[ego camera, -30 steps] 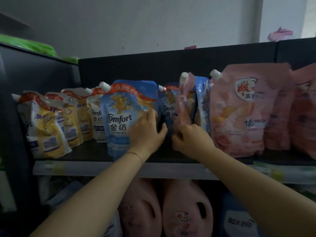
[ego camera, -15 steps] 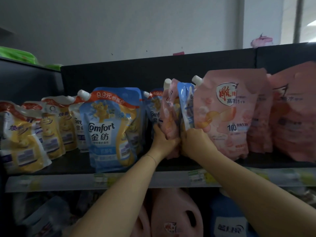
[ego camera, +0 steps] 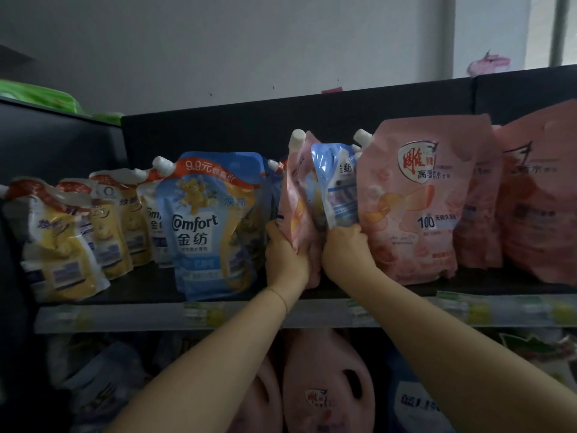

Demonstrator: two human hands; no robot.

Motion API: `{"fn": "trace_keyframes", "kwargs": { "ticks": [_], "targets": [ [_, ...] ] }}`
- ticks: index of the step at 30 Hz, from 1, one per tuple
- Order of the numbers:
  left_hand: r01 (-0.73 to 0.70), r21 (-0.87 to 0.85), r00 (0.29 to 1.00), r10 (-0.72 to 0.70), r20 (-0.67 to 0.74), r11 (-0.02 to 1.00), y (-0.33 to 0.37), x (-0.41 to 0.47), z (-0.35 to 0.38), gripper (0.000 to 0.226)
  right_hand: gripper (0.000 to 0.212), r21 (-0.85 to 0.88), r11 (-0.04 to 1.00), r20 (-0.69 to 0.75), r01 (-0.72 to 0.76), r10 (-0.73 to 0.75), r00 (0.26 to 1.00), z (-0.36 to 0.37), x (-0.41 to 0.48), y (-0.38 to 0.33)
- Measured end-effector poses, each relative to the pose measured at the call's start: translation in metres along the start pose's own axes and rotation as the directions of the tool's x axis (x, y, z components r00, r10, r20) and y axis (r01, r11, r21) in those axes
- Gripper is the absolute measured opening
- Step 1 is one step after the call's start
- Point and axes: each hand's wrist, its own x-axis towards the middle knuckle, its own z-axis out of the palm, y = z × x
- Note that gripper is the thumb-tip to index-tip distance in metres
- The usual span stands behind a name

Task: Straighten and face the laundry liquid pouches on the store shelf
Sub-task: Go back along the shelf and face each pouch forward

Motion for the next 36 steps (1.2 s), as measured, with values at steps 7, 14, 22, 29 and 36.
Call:
{"fn": "trace_keyframes", "kwargs": {
  "ticks": [7,14,22,29,36],
  "targets": [
    [0.001,0.033,0.987,0.005,-0.164,0.999,0.005,-0.009,-0.019,0.037,0.034,0.387,0.912,-0.025,0.134,-0.134,0.991,-0.004,-0.013,0.007],
    [-0.148,-0.025,0.955,0.137,-0.262,0.989,0.01,-0.013,-0.055,0.029,0.062,0.676,0.735,0.028,-0.06,0.056,0.998,-0.005,-0.013,0.006],
    [-0.237,-0.208,0.963,0.2,-0.181,0.949,0.03,-0.027,-0.095,0.019,0.041,0.832,0.488,0.258,-0.262,0.077,0.963,-0.001,-0.004,0.005],
    [-0.181,-0.297,0.979,0.142,-0.148,0.938,0.029,-0.03,-0.102,0.017,0.059,0.694,0.704,0.137,-0.152,0.078,0.987,-0.004,0.014,0.003],
    [-0.186,-0.299,0.981,0.161,-0.105,0.936,0.022,-0.022,-0.11,0.028,0.107,-0.141,0.855,-0.06,0.499,-0.511,0.858,0.016,-0.001,0.015]
  ]
}}
